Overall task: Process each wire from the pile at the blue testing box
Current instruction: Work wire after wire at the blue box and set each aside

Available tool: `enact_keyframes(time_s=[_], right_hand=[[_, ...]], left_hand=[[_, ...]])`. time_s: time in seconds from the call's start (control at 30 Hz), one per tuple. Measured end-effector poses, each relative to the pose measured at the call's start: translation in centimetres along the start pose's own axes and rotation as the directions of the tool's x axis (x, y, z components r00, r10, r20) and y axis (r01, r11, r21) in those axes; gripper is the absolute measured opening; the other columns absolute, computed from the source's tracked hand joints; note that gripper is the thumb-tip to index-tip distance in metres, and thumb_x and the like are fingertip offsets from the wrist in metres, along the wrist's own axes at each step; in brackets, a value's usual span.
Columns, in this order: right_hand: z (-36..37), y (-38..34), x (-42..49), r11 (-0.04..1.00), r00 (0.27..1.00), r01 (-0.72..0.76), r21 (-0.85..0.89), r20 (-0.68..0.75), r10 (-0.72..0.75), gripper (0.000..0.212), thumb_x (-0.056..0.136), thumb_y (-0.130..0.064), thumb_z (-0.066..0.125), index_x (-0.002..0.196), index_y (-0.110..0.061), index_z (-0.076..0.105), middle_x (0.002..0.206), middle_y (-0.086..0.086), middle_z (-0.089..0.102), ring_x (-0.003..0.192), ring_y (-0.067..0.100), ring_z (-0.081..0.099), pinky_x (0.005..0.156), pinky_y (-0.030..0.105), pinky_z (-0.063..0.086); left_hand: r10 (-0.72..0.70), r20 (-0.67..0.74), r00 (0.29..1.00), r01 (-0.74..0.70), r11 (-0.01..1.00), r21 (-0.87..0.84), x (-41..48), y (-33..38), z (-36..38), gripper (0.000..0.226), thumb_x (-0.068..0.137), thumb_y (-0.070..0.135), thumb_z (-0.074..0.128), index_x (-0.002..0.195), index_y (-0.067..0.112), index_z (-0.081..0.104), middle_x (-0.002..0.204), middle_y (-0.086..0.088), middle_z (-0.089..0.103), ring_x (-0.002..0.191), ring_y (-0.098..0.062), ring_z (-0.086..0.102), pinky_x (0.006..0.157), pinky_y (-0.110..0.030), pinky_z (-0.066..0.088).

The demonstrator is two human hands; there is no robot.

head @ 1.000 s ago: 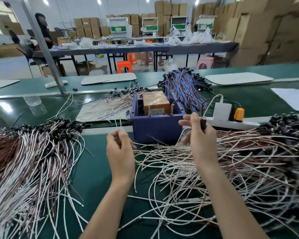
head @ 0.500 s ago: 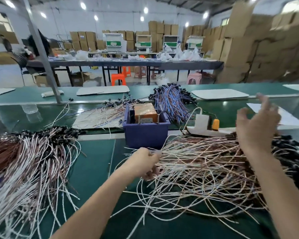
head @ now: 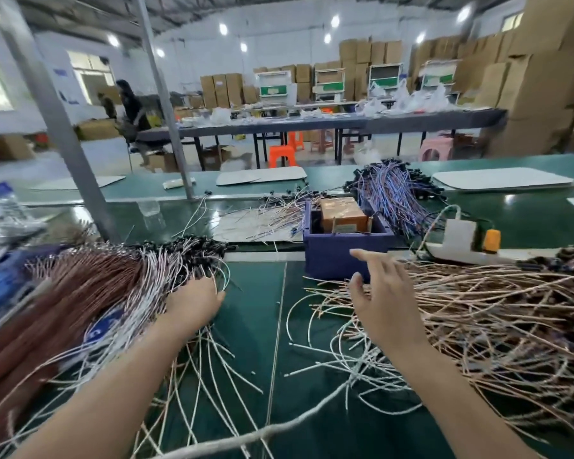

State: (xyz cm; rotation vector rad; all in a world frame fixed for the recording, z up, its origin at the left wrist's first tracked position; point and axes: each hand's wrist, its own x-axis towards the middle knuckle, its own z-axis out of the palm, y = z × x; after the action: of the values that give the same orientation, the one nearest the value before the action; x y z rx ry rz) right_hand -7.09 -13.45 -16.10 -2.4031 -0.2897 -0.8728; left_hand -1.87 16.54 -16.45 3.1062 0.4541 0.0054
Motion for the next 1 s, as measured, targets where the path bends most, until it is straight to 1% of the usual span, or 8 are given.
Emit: enact_keyframes(time_s=[0.17,0.3,0.4,0.5,0.67,0.83,0.93,1.0], right_hand=[[-0.4,0.0,-0.9,1.000,1.000,0.021,0.000,-0.005,-0.021,0.037,0.096,-0.017,0.058,0.133,-0.016,0.058,0.123,0.001,0.063,0.115,0.013,0.051,0.104,0.030,0.039],[-0.9,0.9,-1.6,0.999,0.999,-0.030,0.018,0.034,0.029,0.037,0.098,-0.017,0.057,0.135,-0.017,0.056,0.127,0.000,0.060,0.120,0.011,0.049,0.108,0.032,0.038],[-0.9,0.5,-1.4,0.994,0.996,-0.071,0.084,0.064,0.066,0.037,0.100,-0.023,0.052,0.137,-0.022,0.054,0.129,-0.006,0.056,0.119,-0.003,0.038,0.108,0.020,0.031],[-0.8,-0.9,-0.8,0.939,0.977,-0.184,0.291,0.161,0.142,0.043,0.103,-0.039,0.047,0.144,-0.030,0.046,0.134,-0.018,0.050,0.124,-0.004,0.043,0.103,0.012,0.029],[-1.2,-4.8,1.3,0.138,0.833,-0.550,0.824,0.527,0.172,0.053,0.085,-0.059,0.059,0.123,-0.023,0.067,0.124,0.002,0.072,0.114,0.013,0.068,0.099,0.034,0.054],[-3.8,-3.2,2.0,-0.253,0.850,-0.398,0.882,0.458,0.259,0.031,0.102,-0.028,0.048,0.114,-0.008,0.068,0.064,0.001,0.056,0.053,0.012,0.052,0.060,0.028,0.056],[-5.0,-1.0,1.4,-0.131,0.839,-0.430,0.893,0.449,0.308,0.034,0.104,-0.033,0.044,0.117,-0.009,0.065,0.059,-0.003,0.043,0.044,0.009,0.033,0.045,0.021,0.037],[-4.7,-1.0,0.7,0.155,0.866,-0.472,0.868,0.423,0.267,0.038,0.099,-0.041,0.047,0.117,-0.015,0.067,0.065,-0.004,0.053,0.044,0.005,0.037,0.044,0.017,0.035]], left_hand=[[-0.106,-0.017,0.994,0.105,0.994,-0.037,1.5,0.7,1.5,0.023,0.099,0.019,0.049,0.111,0.009,0.066,0.117,-0.013,0.069,0.105,-0.033,0.067,0.075,-0.034,0.041],[-0.117,-0.063,0.991,0.081,0.907,-0.414,1.9,0.5,0.8,0.030,0.100,0.024,0.047,0.101,0.001,0.065,0.102,-0.019,0.070,0.091,-0.035,0.067,0.081,-0.039,0.055],[-0.070,-0.217,0.974,-0.117,0.662,-0.740,0.2,1.3,-1.6,0.025,0.106,0.027,0.043,0.108,0.005,0.056,0.091,-0.015,0.067,0.072,-0.025,0.062,0.064,-0.037,0.052],[0.151,-0.394,0.907,-0.415,0.493,-0.765,-3.6,3.1,-4.5,0.013,0.106,0.030,0.044,0.104,0.021,0.053,0.080,0.000,0.067,0.063,-0.009,0.062,0.051,-0.020,0.051],[0.639,-0.418,0.645,-0.755,0.452,-0.475,-9.2,7.2,-5.7,0.011,0.103,0.034,0.051,0.095,0.039,0.046,0.069,0.014,0.061,0.052,-0.002,0.052,0.048,-0.019,0.043],[0.676,-0.382,0.630,-0.773,0.499,-0.393,-9.7,7.1,-5.6,0.031,0.097,0.056,0.040,0.109,0.034,0.059,0.075,0.022,0.063,0.065,0.003,0.058,0.067,-0.031,0.053],[0.686,-0.358,0.633,-0.774,0.565,-0.286,-8.7,6.1,-6.3,0.046,0.091,0.061,0.038,0.111,0.031,0.066,0.081,0.035,0.053,0.069,0.012,0.053,0.078,-0.026,0.053],[0.734,-0.420,0.534,-0.836,0.531,-0.136,-8.4,6.4,-6.8,0.037,0.097,0.054,0.042,0.108,0.029,0.067,0.091,0.029,0.057,0.077,0.006,0.052,0.086,-0.028,0.048]])
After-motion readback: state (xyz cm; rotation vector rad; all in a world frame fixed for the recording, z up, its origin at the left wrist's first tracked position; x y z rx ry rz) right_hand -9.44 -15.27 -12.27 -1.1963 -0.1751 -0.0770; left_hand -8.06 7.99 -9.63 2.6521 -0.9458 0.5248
